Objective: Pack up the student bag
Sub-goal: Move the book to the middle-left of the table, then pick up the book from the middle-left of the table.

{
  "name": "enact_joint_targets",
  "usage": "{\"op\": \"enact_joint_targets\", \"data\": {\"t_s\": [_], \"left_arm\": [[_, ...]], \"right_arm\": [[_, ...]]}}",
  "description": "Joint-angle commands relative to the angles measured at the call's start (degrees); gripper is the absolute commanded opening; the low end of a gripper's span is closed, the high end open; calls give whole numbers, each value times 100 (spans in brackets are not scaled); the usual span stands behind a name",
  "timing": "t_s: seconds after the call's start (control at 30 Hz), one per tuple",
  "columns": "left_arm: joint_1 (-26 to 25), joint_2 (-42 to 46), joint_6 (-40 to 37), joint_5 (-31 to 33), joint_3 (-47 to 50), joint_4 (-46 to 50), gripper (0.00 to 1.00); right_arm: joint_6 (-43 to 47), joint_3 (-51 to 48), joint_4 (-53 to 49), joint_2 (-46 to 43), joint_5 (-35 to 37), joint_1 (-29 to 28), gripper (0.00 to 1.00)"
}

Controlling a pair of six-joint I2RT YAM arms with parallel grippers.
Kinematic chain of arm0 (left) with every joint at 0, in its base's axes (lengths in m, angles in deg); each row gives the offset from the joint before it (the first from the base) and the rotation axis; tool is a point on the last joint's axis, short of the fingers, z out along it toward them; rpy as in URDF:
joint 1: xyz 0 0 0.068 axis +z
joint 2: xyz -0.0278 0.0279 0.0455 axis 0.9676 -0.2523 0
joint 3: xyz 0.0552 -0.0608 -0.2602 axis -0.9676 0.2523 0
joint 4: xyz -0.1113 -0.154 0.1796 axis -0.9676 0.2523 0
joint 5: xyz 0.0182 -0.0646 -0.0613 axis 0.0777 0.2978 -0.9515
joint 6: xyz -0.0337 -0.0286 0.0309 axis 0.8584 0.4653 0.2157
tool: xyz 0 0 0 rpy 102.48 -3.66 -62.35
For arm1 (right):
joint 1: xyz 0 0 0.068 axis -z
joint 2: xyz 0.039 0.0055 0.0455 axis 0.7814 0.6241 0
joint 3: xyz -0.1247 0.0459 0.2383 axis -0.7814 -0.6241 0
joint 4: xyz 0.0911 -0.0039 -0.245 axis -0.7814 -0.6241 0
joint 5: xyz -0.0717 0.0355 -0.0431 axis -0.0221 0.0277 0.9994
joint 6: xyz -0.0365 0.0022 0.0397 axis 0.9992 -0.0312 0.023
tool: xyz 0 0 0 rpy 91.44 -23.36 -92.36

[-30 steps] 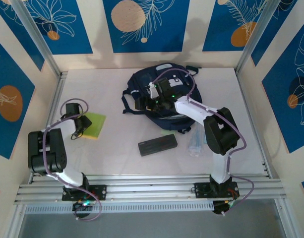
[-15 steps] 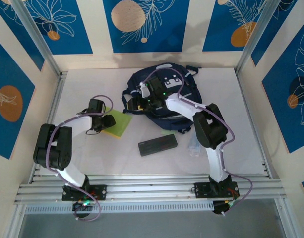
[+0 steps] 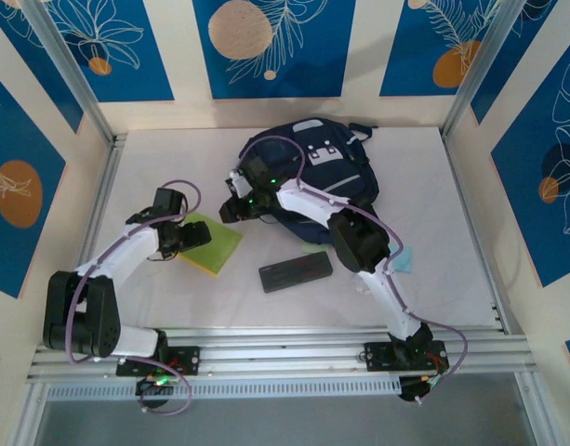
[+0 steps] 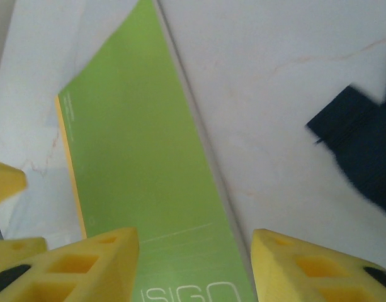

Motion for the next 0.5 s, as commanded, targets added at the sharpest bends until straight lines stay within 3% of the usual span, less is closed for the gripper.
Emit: {"op": "enact_joint_targets", "data": {"t_s": [0.0, 0.3, 0.47], "left_arm": [[209, 87, 275, -40, 266, -54, 81], [249, -205, 664, -252, 757, -847, 78], [247, -400, 853, -360, 944, -1146, 77]], "right_arm": [[211, -54, -277, 37, 255, -113, 50], [294, -88, -396, 277, 729, -309, 50], [326, -14, -554, 348, 552, -397, 48]]}}
